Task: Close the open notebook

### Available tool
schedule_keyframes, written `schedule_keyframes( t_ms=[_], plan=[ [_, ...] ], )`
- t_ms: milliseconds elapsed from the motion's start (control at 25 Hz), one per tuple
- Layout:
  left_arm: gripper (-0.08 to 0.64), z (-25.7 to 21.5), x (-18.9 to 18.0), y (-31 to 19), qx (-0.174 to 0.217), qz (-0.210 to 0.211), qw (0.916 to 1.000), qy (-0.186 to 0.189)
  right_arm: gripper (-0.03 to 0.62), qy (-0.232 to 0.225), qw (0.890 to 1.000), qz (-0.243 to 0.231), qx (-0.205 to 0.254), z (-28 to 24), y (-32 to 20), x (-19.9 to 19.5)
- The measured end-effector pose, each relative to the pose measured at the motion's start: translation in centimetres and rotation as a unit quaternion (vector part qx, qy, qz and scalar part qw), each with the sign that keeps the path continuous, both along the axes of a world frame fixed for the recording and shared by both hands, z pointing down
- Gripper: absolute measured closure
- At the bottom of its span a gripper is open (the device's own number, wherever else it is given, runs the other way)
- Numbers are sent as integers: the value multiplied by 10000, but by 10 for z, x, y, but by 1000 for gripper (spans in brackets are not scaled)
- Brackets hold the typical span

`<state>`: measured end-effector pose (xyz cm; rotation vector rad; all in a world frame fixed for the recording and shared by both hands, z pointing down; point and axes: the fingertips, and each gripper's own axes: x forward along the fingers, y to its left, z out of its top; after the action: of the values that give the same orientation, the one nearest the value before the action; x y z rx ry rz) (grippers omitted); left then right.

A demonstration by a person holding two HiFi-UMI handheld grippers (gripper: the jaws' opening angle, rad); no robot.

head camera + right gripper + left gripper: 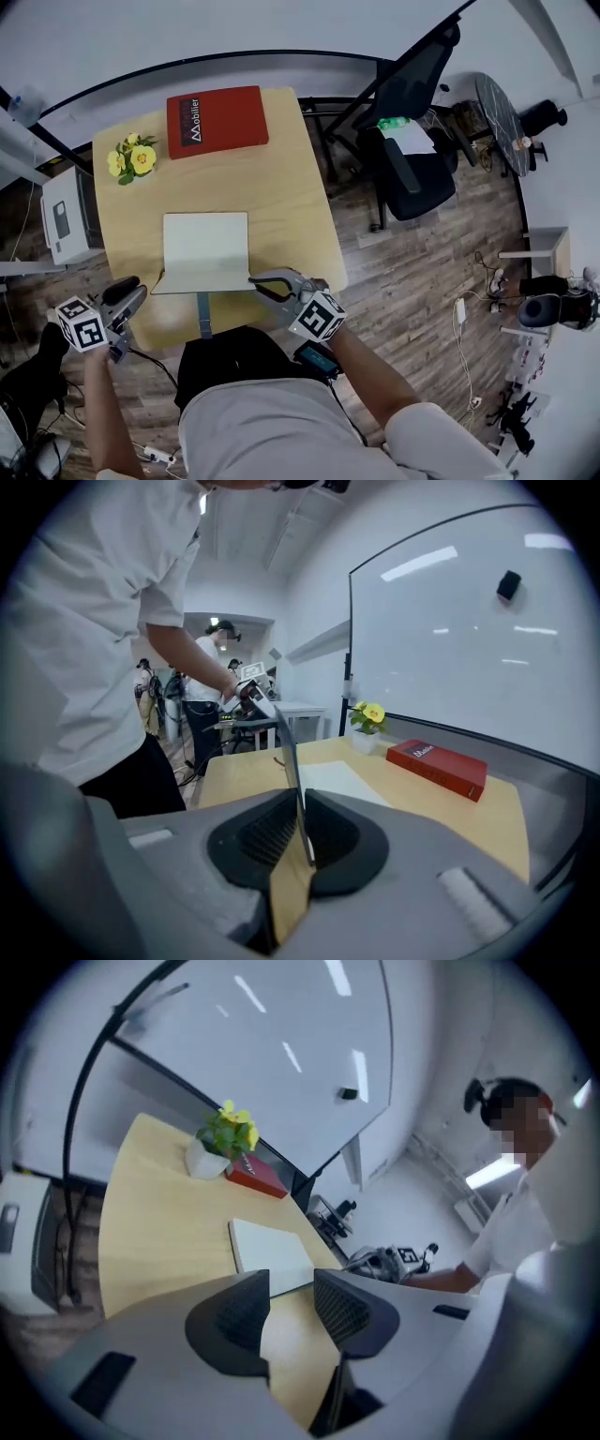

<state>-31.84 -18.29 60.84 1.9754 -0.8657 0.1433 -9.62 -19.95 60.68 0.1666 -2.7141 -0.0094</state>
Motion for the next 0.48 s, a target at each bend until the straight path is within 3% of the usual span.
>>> schedule_keyframes(
  t_ms=[160,320,480],
  plan=[
    [413,-4,6,-12,729,561,9941,-581,568,-234,9987,302,-335,-8,-20,-5],
    [410,-10,12,-27,1577,955,9761,-1151,568,-252,9975,443,-498,-8,-34,-8],
    [410,-9,23,-41,1751,1216,9722,-966,568,-166,9970,488,-577,-5,-40,-9]
  ],
)
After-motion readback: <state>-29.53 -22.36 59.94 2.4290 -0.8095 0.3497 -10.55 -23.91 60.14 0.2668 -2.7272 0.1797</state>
